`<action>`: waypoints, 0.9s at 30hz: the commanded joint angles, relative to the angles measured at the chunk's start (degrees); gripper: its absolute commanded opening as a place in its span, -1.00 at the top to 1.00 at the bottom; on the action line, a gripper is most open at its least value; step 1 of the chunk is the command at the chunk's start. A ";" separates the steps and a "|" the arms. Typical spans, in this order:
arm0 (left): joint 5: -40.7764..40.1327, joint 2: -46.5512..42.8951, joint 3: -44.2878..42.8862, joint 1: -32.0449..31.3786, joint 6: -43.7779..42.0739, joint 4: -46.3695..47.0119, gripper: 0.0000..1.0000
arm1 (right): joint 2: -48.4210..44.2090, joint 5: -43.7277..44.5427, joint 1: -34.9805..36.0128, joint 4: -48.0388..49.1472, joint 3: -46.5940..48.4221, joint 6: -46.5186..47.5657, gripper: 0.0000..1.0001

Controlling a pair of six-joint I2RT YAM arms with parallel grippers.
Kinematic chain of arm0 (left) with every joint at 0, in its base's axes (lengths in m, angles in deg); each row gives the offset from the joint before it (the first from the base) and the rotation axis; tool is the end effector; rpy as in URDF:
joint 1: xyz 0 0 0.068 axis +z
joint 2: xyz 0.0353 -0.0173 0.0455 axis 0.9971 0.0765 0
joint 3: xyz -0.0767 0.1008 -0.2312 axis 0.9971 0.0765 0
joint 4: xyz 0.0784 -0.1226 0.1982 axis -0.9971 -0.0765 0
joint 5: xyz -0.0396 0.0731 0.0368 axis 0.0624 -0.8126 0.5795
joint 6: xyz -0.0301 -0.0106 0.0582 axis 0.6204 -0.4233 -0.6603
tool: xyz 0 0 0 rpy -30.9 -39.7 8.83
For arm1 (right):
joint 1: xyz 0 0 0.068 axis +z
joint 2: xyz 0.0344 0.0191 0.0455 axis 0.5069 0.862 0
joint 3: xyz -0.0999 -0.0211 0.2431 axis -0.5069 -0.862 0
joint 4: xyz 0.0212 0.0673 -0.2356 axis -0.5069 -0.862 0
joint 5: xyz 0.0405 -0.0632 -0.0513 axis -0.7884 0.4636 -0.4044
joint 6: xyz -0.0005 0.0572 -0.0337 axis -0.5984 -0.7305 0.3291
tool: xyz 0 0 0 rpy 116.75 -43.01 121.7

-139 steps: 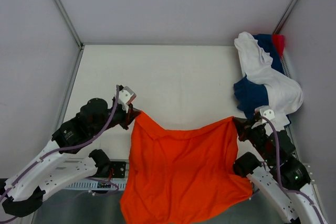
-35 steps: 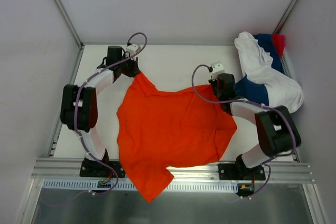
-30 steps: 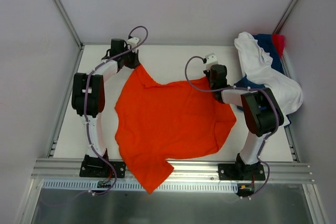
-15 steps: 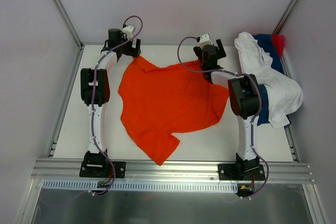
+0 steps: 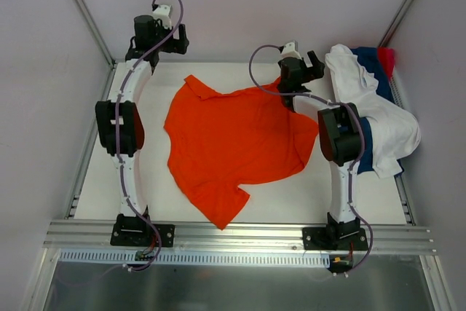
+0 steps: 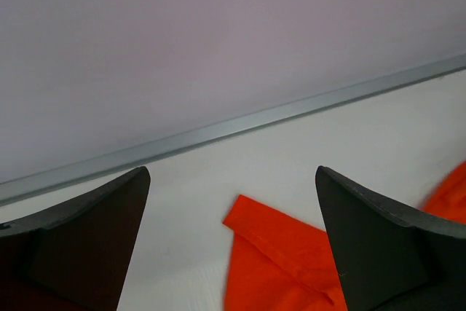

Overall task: Fold and stack the t-shirts
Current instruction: Flatten out the tshirt

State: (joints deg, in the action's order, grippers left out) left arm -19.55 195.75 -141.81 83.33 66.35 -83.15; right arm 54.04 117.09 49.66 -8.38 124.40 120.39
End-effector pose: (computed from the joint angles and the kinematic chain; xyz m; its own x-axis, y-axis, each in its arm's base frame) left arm 0.5417 -0.0364 0.2950 -0.1746 0.0888 -0.9806 0.3295 0.9438 0.0268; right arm 0.4830 0.1266 0.2152 -0.4082 -0.6733 -0.6165 0.2664 0.5580 -0.7859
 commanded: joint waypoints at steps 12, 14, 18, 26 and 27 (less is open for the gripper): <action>4.74 -38.31 40.45 -3.43 23.34 2.03 -0.98 | -38.20 -35.21 5.15 -45.80 -13.17 -42.30 -0.99; 5.19 -43.49 47.39 -3.95 23.86 1.94 -0.98 | -40.14 -39.48 4.62 -49.32 -16.78 -44.81 -0.99; 5.11 -50.36 56.98 -5.45 24.48 1.68 -0.98 | -42.51 -37.46 4.53 -56.19 -20.38 -47.97 -0.99; 0.98 -56.80 65.86 -13.26 25.98 1.77 -0.98 | -44.98 -55.82 4.53 -50.13 -32.59 -59.14 -0.54; 0.11 -56.97 67.44 -14.32 25.89 2.03 -0.98 | -45.06 -56.87 4.62 -49.26 -33.48 -60.01 -0.51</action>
State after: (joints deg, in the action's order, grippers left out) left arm -17.17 140.65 -77.53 71.28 91.18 -83.00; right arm 11.66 70.03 53.98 -60.55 92.71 67.45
